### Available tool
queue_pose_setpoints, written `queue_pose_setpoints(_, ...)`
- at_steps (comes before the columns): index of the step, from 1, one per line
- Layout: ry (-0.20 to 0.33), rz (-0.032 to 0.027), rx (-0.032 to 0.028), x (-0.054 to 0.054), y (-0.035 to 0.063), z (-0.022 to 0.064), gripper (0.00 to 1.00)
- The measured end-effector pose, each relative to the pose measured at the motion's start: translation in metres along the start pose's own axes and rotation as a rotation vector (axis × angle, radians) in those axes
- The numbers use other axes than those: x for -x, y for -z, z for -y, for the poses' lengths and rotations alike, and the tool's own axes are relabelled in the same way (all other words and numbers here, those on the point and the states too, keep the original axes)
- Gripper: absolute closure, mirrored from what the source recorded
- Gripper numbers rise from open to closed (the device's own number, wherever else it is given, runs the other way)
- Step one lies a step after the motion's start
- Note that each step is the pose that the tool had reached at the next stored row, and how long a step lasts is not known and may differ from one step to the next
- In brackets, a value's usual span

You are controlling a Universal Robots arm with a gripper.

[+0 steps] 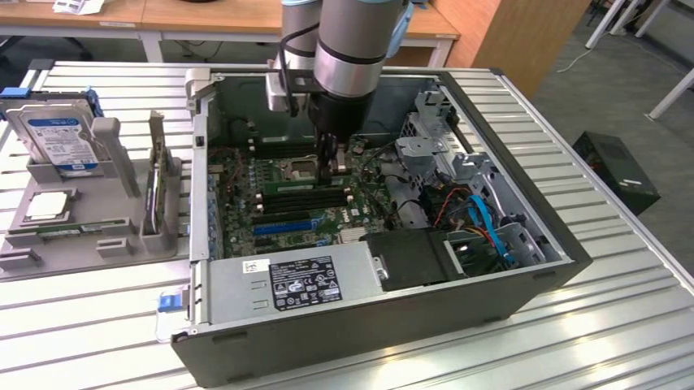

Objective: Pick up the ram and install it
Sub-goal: 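Insert the ram into the slot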

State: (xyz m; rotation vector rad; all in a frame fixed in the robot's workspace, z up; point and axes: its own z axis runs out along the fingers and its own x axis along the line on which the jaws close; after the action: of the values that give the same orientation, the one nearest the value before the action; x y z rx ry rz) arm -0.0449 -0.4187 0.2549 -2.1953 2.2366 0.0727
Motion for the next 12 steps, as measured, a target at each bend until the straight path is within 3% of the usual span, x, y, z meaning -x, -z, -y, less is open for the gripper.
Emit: queue_pose_setpoints(12, 0.000, -0.0001, -0.0001, -0.0003, -0.0085, 0.0002, 0.88)
